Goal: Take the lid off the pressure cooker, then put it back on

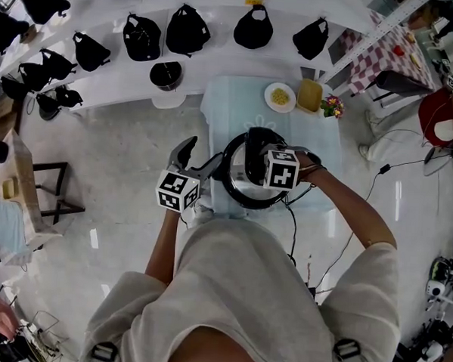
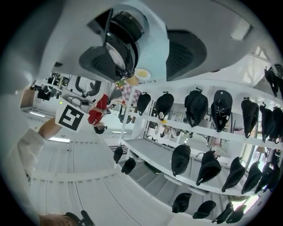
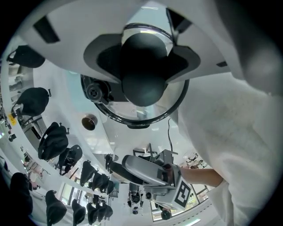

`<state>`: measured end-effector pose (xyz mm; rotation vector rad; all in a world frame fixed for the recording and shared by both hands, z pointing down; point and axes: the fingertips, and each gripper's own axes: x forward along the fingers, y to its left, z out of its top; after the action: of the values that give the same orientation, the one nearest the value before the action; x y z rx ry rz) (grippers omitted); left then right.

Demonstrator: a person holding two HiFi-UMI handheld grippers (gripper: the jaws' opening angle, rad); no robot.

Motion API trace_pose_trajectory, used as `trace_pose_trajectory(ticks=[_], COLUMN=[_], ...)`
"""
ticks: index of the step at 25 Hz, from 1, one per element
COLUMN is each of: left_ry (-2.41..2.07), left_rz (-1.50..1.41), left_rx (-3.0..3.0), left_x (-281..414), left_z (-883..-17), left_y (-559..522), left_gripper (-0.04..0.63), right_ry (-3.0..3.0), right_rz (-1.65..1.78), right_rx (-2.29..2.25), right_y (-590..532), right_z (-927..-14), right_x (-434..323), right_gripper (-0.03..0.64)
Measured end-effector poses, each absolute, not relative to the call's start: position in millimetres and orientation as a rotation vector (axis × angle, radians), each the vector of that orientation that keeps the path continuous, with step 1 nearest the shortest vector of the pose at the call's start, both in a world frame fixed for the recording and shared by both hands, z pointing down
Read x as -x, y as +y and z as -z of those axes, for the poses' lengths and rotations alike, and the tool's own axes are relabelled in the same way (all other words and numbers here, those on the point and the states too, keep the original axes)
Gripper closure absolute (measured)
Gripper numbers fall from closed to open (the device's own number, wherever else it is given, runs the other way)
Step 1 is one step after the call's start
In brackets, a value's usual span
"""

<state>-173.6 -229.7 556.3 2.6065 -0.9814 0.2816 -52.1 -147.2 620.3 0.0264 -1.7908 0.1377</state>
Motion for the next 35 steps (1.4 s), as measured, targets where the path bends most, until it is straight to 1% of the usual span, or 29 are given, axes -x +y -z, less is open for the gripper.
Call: trace_pose_trajectory(ticks=[9, 23, 35], left_ry=[-0.970, -0.935, -0.939], left_rz=[-0.285, -0.289, -0.287], left_rx=[-2.631, -2.649, -2.653], left_x=[168, 162, 163], left_z=[-550, -549, -548], left_y=[-230, -228, -222], left_gripper=[0.256, 0.256, 0.256], right_ry=[-1.790, -1.758, -1.766], right_rz=[-0.241, -0.535, -0.524], right_rx=[-0.126, -0.484, -0.482], right_y=[-149, -161, -158], right_z=[-618, -618, -618], right_x=[54, 48, 48], right_gripper=[0.347, 0.347, 0.347])
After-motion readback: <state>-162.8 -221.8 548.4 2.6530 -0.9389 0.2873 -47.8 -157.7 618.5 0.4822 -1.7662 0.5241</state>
